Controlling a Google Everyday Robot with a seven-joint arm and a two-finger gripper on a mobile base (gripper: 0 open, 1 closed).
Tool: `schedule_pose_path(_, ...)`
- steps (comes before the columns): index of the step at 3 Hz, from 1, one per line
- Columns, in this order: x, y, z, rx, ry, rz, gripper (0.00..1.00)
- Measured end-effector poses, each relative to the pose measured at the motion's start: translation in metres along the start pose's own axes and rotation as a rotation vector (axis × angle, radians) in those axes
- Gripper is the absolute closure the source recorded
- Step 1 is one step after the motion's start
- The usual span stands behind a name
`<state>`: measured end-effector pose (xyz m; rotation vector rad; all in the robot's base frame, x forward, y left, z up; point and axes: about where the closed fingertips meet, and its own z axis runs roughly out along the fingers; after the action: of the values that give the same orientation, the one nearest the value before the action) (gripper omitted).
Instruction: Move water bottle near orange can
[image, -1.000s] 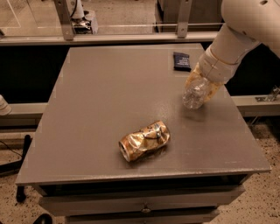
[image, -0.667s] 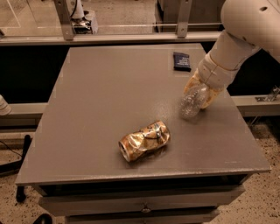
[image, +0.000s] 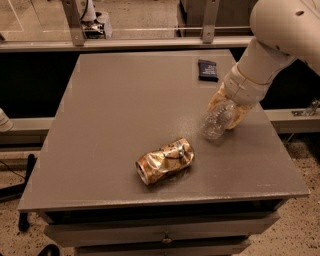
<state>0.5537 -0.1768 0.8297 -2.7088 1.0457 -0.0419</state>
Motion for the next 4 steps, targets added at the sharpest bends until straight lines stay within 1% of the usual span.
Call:
schedule_pose_path(1,-0.012,0.001,0.003,-0.014,-0.017,0.004,0.35)
schedule_pose_path(2,-0.012,0.001,0.001,-0.014,-0.017,0.004,0.13)
schedule_pose_path(3,-0.013,0.000,0.000,-0.015,-0.018,0.004,0.00)
schedule_pose_path(4,-0.031,0.004,0.006,-0.035,-0.042,0.023,0.00)
